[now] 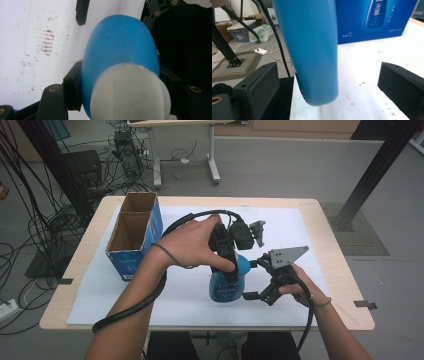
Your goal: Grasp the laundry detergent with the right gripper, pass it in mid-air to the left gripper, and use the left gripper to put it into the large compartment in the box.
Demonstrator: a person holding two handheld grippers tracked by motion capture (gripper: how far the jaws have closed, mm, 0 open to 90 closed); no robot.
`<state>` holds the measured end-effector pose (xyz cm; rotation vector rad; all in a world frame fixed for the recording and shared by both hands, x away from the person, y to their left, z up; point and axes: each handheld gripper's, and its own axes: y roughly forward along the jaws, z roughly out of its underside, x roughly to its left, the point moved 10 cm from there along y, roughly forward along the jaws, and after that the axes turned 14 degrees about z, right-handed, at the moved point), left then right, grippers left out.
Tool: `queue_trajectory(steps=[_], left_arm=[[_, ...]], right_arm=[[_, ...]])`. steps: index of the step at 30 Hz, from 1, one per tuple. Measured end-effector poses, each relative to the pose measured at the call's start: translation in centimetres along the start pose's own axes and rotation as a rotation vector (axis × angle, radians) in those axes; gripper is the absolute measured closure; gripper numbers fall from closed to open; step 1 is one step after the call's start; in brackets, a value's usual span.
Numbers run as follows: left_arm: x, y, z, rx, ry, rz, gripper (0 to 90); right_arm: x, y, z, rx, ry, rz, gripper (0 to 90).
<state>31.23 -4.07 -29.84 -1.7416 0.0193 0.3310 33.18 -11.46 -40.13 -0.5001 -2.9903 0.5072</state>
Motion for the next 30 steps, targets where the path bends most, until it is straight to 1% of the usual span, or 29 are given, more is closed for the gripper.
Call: queue_trajectory(steps=[1, 2, 6, 7, 10, 14, 15, 16, 18, 19, 20, 22, 23, 25, 30], left_arm=[[0.0, 0.0, 0.0, 0.0, 0.0, 0.0, 37.1], [-0.1, 0.0, 0.0, -0.002, 0.001, 0.002, 37.1], [-0.1, 0.0, 0.0, -0.006, 0.002, 0.005, 37.1], [-0.1, 0.0, 0.0, -0.009, -0.001, 0.005, 37.1], [-0.1, 0.0, 0.1, -0.009, -0.003, 0.005, 37.0], [-0.1, -0.1, 0.1, -0.012, -0.004, 0.007, 37.0], [0.0, -0.1, 0.1, -0.004, 0.001, 0.008, 37.1], [0.0, -0.1, 0.1, -0.004, 0.001, 0.008, 37.1], [0.0, -0.1, 0.0, -0.01, -0.002, 0.005, 37.1], [0.0, -0.2, 0.0, -0.008, -0.001, 0.004, 37.1], [0.0, -0.2, 0.0, -0.008, -0.001, 0.004, 37.1], [0.1, -0.2, 0.0, -0.005, 0.002, 0.004, 37.1], [0.1, -0.2, 0.0, -0.005, 0.002, 0.004, 37.1], [0.1, -0.3, -0.1, -0.009, 0.0, 0.003, 37.1], [0.1, -0.5, -0.1, -0.02, -0.007, -0.002, 37.1]], right_arm=[[0.0, 0.0, 0.0, 0.0, 0.0, 0.0, 3.7], [-0.3, -0.4, 0.2, -0.003, 0.006, 0.011, 3.7], [-0.7, -1.1, 0.5, -0.008, 0.01, 0.026, 3.6], [-1.0, -1.6, 0.7, -0.011, 0.017, 0.031, 3.6], [-1.5, -2.4, 1.2, -0.012, 0.029, 0.051, 3.5], [-2.3, -3.7, 1.9, -0.017, 0.05, 0.086, 3.4], [-2.5, -4.0, 2.1, -0.018, 0.055, 0.096, 3.4], [-2.5, -4.0, 2.1, -0.018, 0.055, 0.096, 3.4], [-3.3, -5.1, 2.7, -0.024, 0.07, 0.128, 3.2], [-3.5, -5.5, 2.9, -0.024, 0.075, 0.138, 3.2], [-3.5, -5.5, 2.9, -0.024, 0.075, 0.138, 3.2], [-4.2, -6.5, 3.3, -0.033, 0.093, 0.174, 3.1], [-4.2, -6.5, 3.3, -0.033, 0.093, 0.174, 3.1], [-4.7, -7.2, 3.8, -0.034, 0.112, 0.197, 3.1], [-5.0, -7.7, 4.3, -0.033, 0.128, 0.208, 3.1]])
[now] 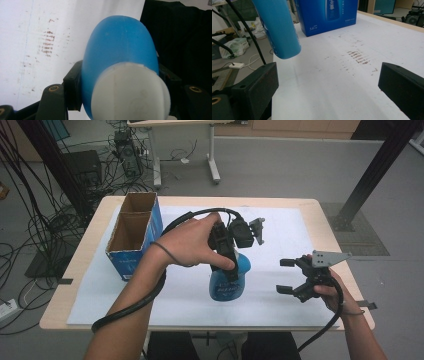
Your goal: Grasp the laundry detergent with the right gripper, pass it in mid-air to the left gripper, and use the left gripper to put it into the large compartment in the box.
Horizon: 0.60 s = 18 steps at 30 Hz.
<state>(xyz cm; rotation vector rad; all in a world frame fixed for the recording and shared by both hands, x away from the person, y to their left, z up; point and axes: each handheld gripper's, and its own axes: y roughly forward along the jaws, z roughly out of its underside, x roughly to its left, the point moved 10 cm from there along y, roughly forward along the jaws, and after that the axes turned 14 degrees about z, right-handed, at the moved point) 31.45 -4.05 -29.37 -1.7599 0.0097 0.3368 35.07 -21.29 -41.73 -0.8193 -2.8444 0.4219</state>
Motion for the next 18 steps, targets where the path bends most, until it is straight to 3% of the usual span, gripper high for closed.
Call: queue_trajectory(steps=[6, 11, 13, 16, 17, 18], left_arm=[[0.3, -0.3, 0.0, -0.034, -0.039, -0.018, 37.1], [0.9, -1.1, 0.2, -0.079, -0.118, -0.042, 37.1], [1.0, -1.1, 0.2, -0.086, -0.128, -0.045, 37.1], [1.5, -1.4, 0.3, -0.112, -0.199, -0.066, 37.1], [1.5, -1.4, 0.3, -0.112, -0.199, -0.066, 37.1], [1.8, -1.5, 0.3, -0.126, -0.234, -0.079, 37.1]], right_arm=[[-0.4, 0.2, 0.3, -0.01, 0.011, 0.031, 3.1], [-0.4, 0.5, 0.3, -0.005, 0.01, 0.032, 3.2], [-0.5, 0.6, 0.2, -0.007, 0.011, 0.038, 3.2], [-0.7, 0.7, 0.1, -0.012, 0.007, 0.052, 3.3], [-0.7, 0.7, 0.0, -0.016, 0.007, 0.053, 3.3], [-0.7, 0.7, 0.0, -0.017, 0.008, 0.054, 3.3]])
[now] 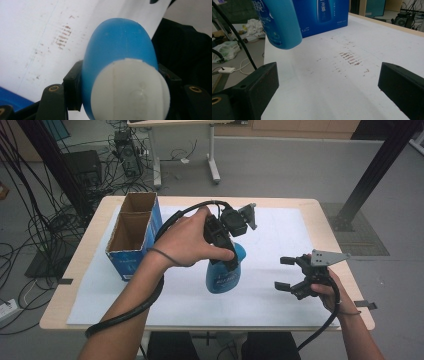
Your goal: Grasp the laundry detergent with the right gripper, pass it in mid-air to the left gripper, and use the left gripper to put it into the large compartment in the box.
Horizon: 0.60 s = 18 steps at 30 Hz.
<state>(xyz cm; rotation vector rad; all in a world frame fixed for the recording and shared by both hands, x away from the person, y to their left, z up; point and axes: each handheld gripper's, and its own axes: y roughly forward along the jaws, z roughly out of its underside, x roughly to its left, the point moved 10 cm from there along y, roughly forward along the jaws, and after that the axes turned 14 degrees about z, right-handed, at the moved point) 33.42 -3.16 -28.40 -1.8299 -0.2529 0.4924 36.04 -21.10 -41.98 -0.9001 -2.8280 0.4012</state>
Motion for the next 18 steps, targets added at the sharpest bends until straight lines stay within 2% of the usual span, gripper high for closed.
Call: queue_trajectory(steps=[4, 5, 6, 7, 12, 13, 16, 18], left_arm=[[0.9, -0.4, -0.2, -0.042, -0.092, -0.028, 37.1], [0.9, -0.4, -0.2, -0.042, -0.092, -0.028, 37.1], [1.2, -0.6, -0.2, -0.05, -0.113, -0.036, 37.1], [1.5, -0.8, -0.3, -0.068, -0.144, -0.049, 37.1], [2.8, -1.8, -0.5, -0.121, -0.237, -0.115, 37.1], [3.4, -2.2, -0.6, -0.14, -0.261, -0.141, 37.1], [3.8, -2.5, -0.7, -0.144, -0.277, -0.147, 37.1], [4.1, -2.8, -0.8, -0.154, -0.291, -0.135, 37.1]], right_arm=[[-0.1, 0.0, 0.1, -0.005, 0.002, 0.006, 3.3], [-0.1, -0.1, 0.1, -0.003, 0.002, 0.006, 3.3], [-0.1, -0.1, 0.1, -0.003, 0.002, 0.006, 3.3], [-0.1, -0.1, 0.2, -0.003, 0.004, 0.007, 3.3], [-0.2, -0.2, 0.4, -0.005, 0.009, 0.013, 3.0], [-0.2, -0.2, 0.4, -0.007, 0.01, 0.015, 3.0], [-0.1, -0.1, 0.5, -0.006, 0.01, 0.014, 3.0], [-0.1, -0.1, 0.5, -0.006, 0.01, 0.012, 3.0]])
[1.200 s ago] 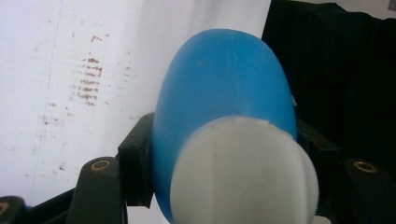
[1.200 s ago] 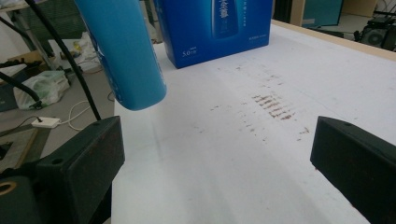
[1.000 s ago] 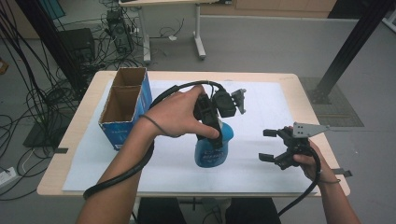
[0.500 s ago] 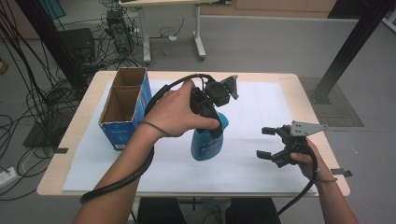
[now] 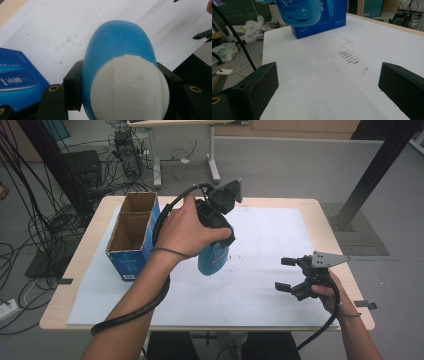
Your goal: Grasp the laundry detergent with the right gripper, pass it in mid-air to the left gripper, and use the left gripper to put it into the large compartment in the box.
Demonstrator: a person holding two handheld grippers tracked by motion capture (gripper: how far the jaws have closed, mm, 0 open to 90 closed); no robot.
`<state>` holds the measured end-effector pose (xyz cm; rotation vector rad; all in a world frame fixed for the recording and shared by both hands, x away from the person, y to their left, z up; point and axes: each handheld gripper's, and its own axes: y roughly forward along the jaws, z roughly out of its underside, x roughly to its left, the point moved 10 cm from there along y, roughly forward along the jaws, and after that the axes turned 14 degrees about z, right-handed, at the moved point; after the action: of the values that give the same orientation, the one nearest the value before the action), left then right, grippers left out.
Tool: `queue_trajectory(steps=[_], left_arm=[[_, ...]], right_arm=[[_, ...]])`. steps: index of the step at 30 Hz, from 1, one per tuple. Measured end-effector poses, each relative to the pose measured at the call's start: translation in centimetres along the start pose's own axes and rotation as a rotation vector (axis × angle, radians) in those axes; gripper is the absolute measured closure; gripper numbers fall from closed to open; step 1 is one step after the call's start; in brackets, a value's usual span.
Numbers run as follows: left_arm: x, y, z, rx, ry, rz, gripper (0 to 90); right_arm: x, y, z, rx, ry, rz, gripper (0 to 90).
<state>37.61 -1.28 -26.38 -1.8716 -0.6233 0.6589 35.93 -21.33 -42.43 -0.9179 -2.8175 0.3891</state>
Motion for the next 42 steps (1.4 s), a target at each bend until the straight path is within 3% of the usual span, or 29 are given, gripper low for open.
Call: queue_trajectory(steps=[3, 11, 15, 18, 20, 23, 24, 33, 42], left_arm=[[0.4, -0.7, -0.6, -0.026, -0.031, 0.026, 37.1], [1.3, -3.2, -1.6, -0.05, -0.062, 0.016, 37.1], [2.1, -5.6, -2.3, -0.077, -0.084, 0.001, 37.2], [2.5, -6.4, -2.6, -0.092, -0.095, 0.003, 37.1], [3.2, -8.1, -3.1, -0.115, -0.113, 0.013, 37.1], [3.8, -9.3, -3.4, -0.13, -0.127, 0.009, 37.2], [4.3, -10.2, -3.5, -0.134, -0.139, -0.006, 37.2], [6.8, -13.2, -3.2, -0.145, -0.22, -0.056, 37.2], [10.4, -16.6, -1.5, -0.17, -0.322, -0.124, 37.2]], right_arm=[[-0.1, 0.0, -0.1, -0.004, 0.001, 0.002, 3.0], [0.0, 0.3, -0.3, -0.01, 0.0, -0.003, 3.0], [0.0, 0.4, -0.6, -0.016, -0.005, -0.005, 3.1], [0.0, 0.5, -0.8, -0.02, -0.006, -0.006, 3.0], [0.0, 0.6, -0.8, -0.019, -0.007, -0.004, 3.0], [0.1, 0.7, -0.8, -0.016, -0.008, -0.005, 3.0], [0.1, 0.7, -0.8, -0.016, -0.009, -0.006, 3.0], [0.0, 0.7, -1.0, -0.027, -0.009, -0.002, 3.0], [-0.1, 0.6, -1.1, -0.025, -0.01, -0.001, 3.0]])
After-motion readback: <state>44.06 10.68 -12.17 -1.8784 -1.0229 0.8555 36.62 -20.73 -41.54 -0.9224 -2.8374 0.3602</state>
